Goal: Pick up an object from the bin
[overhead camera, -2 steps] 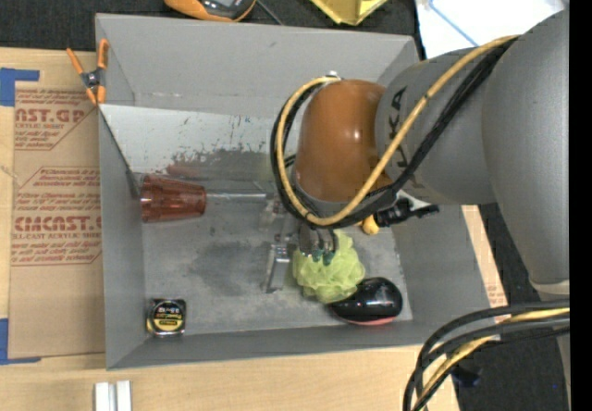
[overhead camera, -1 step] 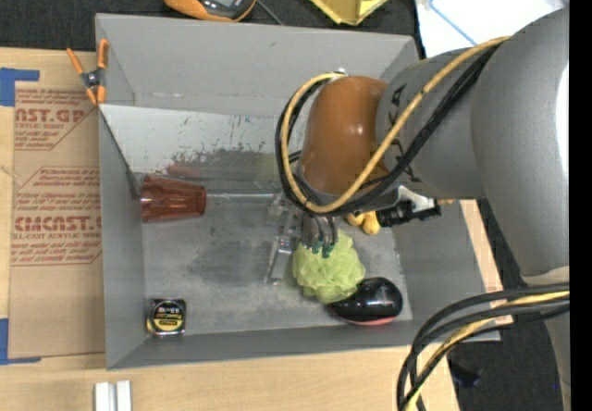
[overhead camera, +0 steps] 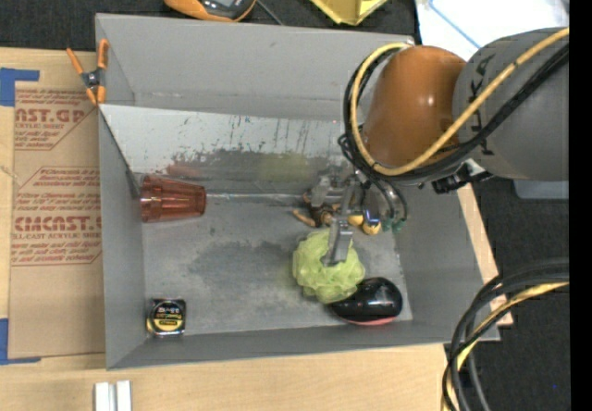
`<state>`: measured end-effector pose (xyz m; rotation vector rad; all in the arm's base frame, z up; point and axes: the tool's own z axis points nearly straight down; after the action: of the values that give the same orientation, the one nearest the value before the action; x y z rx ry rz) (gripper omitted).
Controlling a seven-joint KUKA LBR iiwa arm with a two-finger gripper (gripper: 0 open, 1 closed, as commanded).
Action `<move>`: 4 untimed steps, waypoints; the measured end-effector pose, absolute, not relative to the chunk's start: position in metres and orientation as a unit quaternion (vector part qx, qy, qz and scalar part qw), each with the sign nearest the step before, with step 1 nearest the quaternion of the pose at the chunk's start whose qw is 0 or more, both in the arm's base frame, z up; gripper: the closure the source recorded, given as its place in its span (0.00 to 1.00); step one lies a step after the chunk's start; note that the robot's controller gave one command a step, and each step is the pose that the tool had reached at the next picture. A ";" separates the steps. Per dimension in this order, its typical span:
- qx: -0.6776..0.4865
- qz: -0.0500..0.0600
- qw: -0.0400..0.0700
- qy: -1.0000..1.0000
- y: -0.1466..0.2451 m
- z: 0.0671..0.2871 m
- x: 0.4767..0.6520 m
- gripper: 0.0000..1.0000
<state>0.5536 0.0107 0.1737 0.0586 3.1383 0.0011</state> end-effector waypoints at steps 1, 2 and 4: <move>0.129 0.003 0.004 0.992 0.018 0.266 0.539 0.00; 0.118 -0.001 -0.005 0.993 0.003 0.156 0.542 0.00; 0.215 -0.002 -0.007 0.977 0.003 0.192 0.566 0.00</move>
Offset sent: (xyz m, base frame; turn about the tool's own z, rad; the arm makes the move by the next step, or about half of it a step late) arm -0.0105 -0.0083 -0.0135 0.1988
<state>0.5657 0.0027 0.1923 0.6792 3.0810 -0.0062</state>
